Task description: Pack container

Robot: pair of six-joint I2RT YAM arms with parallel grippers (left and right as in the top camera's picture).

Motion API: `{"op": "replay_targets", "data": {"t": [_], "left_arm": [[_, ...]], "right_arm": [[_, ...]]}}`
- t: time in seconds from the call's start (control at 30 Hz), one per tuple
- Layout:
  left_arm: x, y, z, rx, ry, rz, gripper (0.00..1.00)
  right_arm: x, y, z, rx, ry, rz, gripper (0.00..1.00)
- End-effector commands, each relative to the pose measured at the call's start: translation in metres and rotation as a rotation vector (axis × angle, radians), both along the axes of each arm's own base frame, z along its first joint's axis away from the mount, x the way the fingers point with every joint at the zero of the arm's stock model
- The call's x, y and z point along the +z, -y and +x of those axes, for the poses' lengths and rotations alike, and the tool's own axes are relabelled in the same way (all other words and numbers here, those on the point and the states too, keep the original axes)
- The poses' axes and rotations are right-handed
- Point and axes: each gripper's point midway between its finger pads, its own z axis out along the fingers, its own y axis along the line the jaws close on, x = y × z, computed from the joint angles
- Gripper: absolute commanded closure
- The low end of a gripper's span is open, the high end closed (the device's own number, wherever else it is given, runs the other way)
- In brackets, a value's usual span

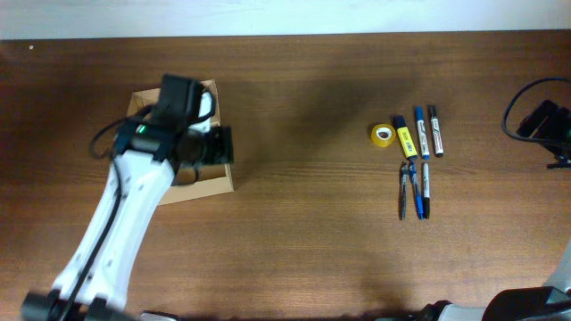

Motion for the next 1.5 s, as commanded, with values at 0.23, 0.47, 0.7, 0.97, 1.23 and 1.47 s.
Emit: {"op": "replay_targets", "data": {"t": [0.23,0.47,0.7,0.97,1.23,1.47], "left_arm": [[-0.055,-0.004,0.046,0.151,-0.119,0.079,0.4],[-0.092,-0.003,0.047,0.225,-0.211,0.077,0.48],[-0.121,0.004,0.041,0.218,-0.299,0.058,0.64],[-0.121,0.007,0.042,0.214,-0.308,0.05,0.98],[-0.061,0.041,0.053,0.141,-0.241,0.041,0.98],[0.02,0.091,0.06,0.113,-0.054,0.071,0.99]], "right_arm": [[0.007,0.002,0.003,0.001,0.02,-0.001,0.01],[0.007,0.002,0.003,0.001,0.02,-0.001,0.01],[0.007,0.002,0.003,0.001,0.02,-0.001,0.01],[0.007,0.002,0.003,0.001,0.02,-0.001,0.01],[0.007,0.002,0.003,0.001,0.02,-0.001,0.01],[0.007,0.002,0.003,0.001,0.02,-0.001,0.01]]}}
